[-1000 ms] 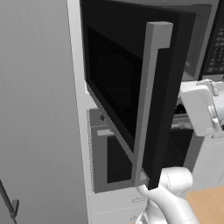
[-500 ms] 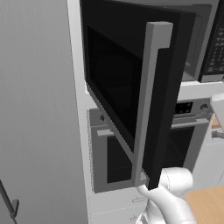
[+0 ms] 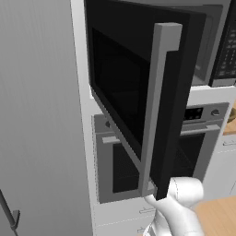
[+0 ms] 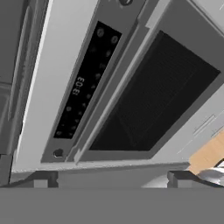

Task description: Open the microwave, place the bowl with waffle inside the microwave, then close the microwave door and turn it on.

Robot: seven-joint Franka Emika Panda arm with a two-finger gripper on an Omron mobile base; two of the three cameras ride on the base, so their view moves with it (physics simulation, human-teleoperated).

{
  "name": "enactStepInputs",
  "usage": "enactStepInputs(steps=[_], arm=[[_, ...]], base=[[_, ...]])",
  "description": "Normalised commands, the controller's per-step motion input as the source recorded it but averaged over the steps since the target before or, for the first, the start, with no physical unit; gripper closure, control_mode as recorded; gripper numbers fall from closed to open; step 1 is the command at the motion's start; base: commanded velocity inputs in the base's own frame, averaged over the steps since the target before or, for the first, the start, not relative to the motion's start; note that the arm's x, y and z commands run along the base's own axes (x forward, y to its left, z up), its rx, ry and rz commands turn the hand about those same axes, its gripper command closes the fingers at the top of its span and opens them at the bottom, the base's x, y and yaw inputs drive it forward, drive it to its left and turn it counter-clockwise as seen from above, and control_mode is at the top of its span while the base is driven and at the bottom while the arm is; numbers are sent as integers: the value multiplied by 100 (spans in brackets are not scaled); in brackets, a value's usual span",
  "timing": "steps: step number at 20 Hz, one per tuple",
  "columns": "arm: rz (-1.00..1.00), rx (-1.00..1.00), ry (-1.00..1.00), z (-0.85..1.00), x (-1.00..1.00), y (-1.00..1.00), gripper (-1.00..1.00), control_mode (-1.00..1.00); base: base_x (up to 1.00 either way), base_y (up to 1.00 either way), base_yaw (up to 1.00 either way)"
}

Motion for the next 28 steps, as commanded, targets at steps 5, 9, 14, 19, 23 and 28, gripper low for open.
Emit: enactStepInputs(steps=[5,9,14,19,23,28], arm=[[-6,0,1,-39,30,-100,-100,-100],[-4,3,0,-44,34,-100,-100,-100],[-5,6,3,-38,39,-100,-100,-100],[-1,1,1,-9,5,-45,-100,-100],[0,0,3,-16,12,-18,-100,-100],[-1,0,5,-9,15,-25,-100,-100]], base=[[0,0,0],[0,0,0],[0,0,0],[0,0,0],[0,0,0],[0,0,0]])
